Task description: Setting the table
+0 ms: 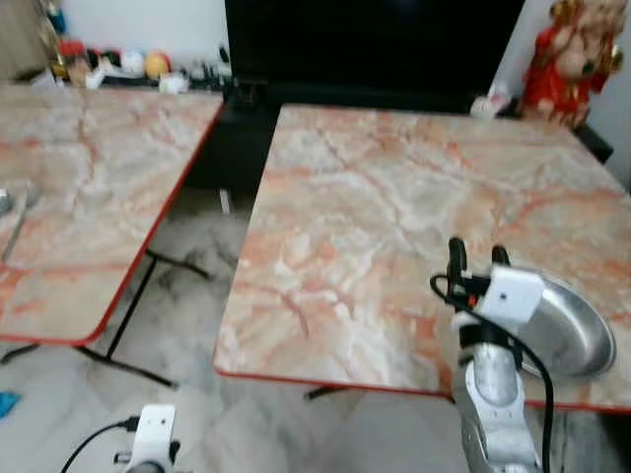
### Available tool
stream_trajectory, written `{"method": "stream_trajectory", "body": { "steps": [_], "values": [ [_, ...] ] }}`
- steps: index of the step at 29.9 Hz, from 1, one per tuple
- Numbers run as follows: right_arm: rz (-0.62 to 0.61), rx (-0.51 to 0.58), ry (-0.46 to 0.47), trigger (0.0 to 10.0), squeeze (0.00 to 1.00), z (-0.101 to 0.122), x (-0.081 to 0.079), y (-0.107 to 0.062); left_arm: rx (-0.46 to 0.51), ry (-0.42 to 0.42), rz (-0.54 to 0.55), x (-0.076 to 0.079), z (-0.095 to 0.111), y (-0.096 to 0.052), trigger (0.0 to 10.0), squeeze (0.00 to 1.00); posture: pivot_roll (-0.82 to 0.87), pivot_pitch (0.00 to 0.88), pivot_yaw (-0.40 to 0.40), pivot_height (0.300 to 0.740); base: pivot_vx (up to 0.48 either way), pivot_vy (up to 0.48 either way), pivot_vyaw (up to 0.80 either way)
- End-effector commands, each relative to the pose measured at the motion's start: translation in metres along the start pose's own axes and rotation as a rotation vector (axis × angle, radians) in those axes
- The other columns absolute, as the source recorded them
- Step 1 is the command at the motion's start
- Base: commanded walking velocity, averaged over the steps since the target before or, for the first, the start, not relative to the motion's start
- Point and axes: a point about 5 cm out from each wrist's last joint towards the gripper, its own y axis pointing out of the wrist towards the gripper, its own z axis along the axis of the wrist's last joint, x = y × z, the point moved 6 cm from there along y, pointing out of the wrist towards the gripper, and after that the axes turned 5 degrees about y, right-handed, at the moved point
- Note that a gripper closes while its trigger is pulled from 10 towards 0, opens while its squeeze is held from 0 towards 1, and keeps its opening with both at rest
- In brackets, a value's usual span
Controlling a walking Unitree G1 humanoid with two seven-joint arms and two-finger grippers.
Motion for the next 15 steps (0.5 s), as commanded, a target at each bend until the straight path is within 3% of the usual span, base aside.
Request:
{"method": "stream_trajectory", "body": {
  "steps": [1, 5, 11, 15],
  "values": [
    [-0.001, 0.005, -0.001, 10.0, 0.0, 0.0027, -0.0005, 0.0017, -0.016, -0.003, 0.006, -0.003, -0.0041, -0.0006, 10.0, 0.0, 0.1, 0.0, -0.029, 0.74, 0.0, 0.36, 0.0],
    [0.016, 0.007, -0.006, 10.0, 0.0, 0.003, -0.0031, 0.0024, -0.01, -0.001, 0.005, -0.0025, -0.0014, 0.0, 10.0, 0.0, 0.1, 0.0, -0.027, 0.74, 0.0, 0.355, 0.0],
    [0.034, 0.018, -0.003, 10.0, 0.0, 0.0056, -0.0061, 0.0023, -0.007, -0.001, 0.004, -0.0021, -0.0002, 0.0002, 10.0, 0.0, 0.11, 0.0, -0.028, 0.74, 0.0, 0.342, 0.73],
    [0.03, 0.021, 0.016, 10.0, 0.0, 0.0067, -0.0063, 0.0031, -0.005, -0.002, 0.005, -0.0023, 0.0004, 0.0004, 10.0, 0.0, 0.11, 0.0, -0.029, 0.74, 0.0, 0.346, 0.0]
  ]
}}
